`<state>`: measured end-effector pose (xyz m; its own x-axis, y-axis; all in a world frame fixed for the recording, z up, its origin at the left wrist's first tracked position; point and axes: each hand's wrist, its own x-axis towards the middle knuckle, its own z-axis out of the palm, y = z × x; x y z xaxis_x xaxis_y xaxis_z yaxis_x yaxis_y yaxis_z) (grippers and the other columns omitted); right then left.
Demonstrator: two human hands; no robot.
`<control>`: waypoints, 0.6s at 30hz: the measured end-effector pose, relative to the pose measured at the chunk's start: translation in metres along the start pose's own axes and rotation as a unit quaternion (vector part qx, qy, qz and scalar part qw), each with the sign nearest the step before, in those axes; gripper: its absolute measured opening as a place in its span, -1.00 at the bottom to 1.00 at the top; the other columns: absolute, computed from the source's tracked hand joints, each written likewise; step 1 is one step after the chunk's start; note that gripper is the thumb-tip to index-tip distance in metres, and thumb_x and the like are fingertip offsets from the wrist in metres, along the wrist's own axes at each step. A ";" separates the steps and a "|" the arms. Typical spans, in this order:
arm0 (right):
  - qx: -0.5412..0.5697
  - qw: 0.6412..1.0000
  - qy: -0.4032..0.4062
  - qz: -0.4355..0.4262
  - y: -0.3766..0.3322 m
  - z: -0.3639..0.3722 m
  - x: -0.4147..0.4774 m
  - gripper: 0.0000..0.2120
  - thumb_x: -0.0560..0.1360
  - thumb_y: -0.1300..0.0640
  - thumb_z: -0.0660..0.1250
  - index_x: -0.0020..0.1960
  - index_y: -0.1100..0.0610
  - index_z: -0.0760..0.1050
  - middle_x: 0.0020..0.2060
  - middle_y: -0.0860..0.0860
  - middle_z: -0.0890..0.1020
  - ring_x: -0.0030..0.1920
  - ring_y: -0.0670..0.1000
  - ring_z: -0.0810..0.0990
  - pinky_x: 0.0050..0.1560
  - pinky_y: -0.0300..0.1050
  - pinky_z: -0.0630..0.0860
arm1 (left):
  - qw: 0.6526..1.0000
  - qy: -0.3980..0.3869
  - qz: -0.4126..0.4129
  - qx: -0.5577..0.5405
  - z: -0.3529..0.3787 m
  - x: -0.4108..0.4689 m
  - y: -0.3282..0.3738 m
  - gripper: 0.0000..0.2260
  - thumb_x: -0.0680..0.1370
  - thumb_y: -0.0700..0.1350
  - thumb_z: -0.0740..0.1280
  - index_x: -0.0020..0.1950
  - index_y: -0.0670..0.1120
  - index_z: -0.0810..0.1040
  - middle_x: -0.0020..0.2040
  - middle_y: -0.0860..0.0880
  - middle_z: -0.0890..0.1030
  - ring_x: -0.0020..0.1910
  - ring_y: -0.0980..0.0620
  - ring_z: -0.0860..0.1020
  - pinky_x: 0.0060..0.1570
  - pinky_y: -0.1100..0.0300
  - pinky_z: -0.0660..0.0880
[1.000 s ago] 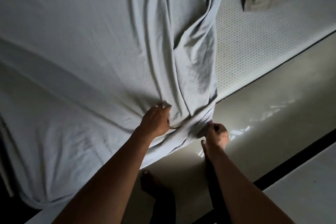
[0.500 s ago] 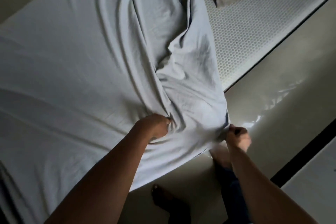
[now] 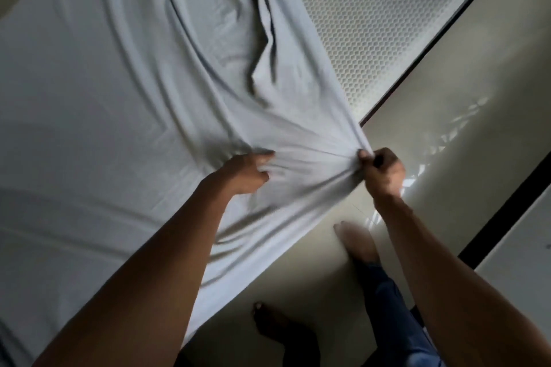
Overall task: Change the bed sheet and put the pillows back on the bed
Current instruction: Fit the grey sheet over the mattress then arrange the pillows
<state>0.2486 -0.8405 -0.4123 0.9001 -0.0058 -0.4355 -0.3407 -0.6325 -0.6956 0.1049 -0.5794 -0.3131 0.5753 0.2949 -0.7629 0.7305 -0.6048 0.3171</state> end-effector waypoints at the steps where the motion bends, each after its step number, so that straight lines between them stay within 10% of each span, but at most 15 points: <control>1: 0.008 0.999 0.034 0.034 0.009 -0.008 0.004 -0.71 0.53 -0.04 0.45 -0.11 0.20 0.55 -0.33 0.03 0.53 -0.28 0.06 0.50 -0.42 -0.20 0.29 | 0.999 0.042 0.014 0.005 0.001 -0.003 -0.003 -0.44 0.63 -0.01 0.32 0.60 0.19 0.22 0.51 -0.01 0.42 0.48 -0.05 0.39 0.41 0.20 0.30; 4: 0.060 0.992 0.012 0.109 0.023 -0.016 0.002 -0.71 0.51 -0.02 0.48 -0.10 0.22 0.55 -0.34 0.04 0.53 -0.33 0.05 0.47 -0.47 -0.31 0.35 | 0.994 0.107 -0.019 -0.013 0.007 -0.008 -0.010 -0.30 0.63 -0.03 0.30 0.66 0.12 -0.04 0.32 -0.24 0.56 0.35 -0.23 0.49 0.32 0.03 0.43; 8: 0.217 0.963 -0.143 0.070 -0.003 -0.005 -0.005 -0.90 0.39 0.11 0.37 -0.26 0.08 0.48 -0.32 -0.01 0.53 -0.21 0.03 0.49 -0.19 -0.14 0.44 | 0.997 -0.018 -0.048 0.065 0.020 0.001 -0.001 -0.23 0.63 -0.07 0.27 0.66 0.01 -0.19 0.58 -0.35 0.15 0.58 -0.26 0.14 0.49 0.06 0.21; 12: 0.353 0.892 -0.246 0.135 -0.026 0.001 -0.008 -0.73 0.48 0.05 0.40 0.01 0.26 0.61 -0.01 0.16 0.70 -0.03 0.12 0.67 0.06 0.03 0.61 | 0.988 -0.076 -0.079 0.110 0.022 0.018 0.019 -0.25 0.66 -0.07 0.18 0.64 -0.01 -0.30 0.57 -0.45 -0.05 0.58 -0.39 -0.02 0.50 -0.15 0.23; 18: 0.160 0.980 0.031 0.118 0.014 -0.010 0.001 -0.74 0.37 0.07 0.44 -0.32 0.09 0.36 -0.44 -0.06 0.41 -0.33 0.00 0.38 -0.40 -0.13 0.30 | 0.981 -0.095 -0.101 0.132 0.016 0.017 0.029 -0.26 0.65 -0.08 0.17 0.63 0.01 -0.30 0.57 -0.46 -0.04 0.55 -0.40 0.14 0.46 -0.20 0.30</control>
<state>0.2474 -0.8571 -0.4166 0.7982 -0.1761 -0.5761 -0.5990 -0.3335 -0.7280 0.1295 -0.6038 -0.3257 0.3307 0.3011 -0.8944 0.6879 -0.7258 0.0100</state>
